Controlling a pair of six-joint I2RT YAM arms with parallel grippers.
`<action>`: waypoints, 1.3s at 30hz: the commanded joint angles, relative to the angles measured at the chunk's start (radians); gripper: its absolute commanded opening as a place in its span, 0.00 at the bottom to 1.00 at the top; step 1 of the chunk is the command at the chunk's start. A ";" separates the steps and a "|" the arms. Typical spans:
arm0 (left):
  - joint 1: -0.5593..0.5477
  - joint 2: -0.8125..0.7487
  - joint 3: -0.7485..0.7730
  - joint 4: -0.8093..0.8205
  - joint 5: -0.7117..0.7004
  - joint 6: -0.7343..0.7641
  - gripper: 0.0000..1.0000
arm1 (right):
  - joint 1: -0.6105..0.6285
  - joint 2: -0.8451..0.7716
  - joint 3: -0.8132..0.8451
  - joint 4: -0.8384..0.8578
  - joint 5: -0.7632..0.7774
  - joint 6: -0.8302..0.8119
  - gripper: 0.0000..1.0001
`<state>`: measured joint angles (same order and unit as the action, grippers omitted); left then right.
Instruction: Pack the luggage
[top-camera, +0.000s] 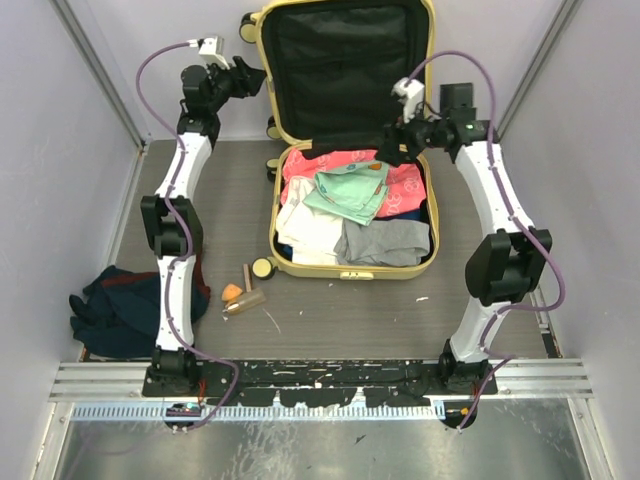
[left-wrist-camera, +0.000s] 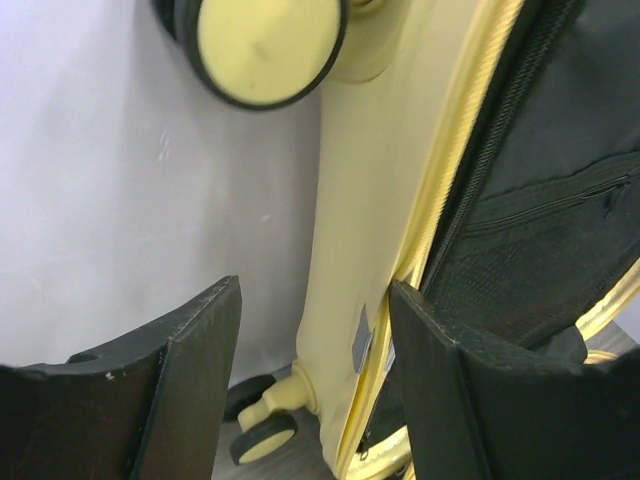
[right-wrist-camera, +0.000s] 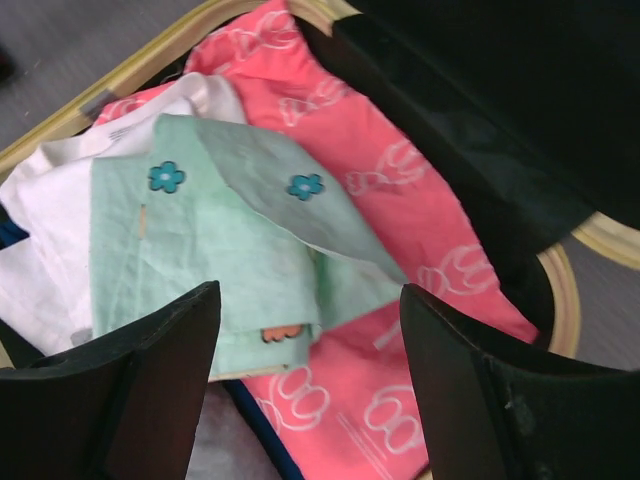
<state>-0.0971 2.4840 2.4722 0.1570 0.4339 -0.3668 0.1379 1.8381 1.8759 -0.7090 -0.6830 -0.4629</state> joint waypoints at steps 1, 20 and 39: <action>-0.038 -0.014 0.069 0.183 0.044 0.008 0.58 | -0.090 -0.053 0.024 0.079 -0.057 0.162 0.77; -0.033 -0.147 -0.161 0.305 0.142 -0.054 0.91 | -0.238 -0.111 -0.020 0.153 -0.082 0.291 0.78; -0.055 -0.135 -0.037 0.179 0.169 0.089 0.01 | -0.323 -0.153 -0.049 0.192 -0.083 0.336 0.78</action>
<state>-0.1360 2.4737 2.4878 0.3145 0.5304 -0.3473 -0.1619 1.7554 1.8114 -0.5751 -0.7448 -0.1680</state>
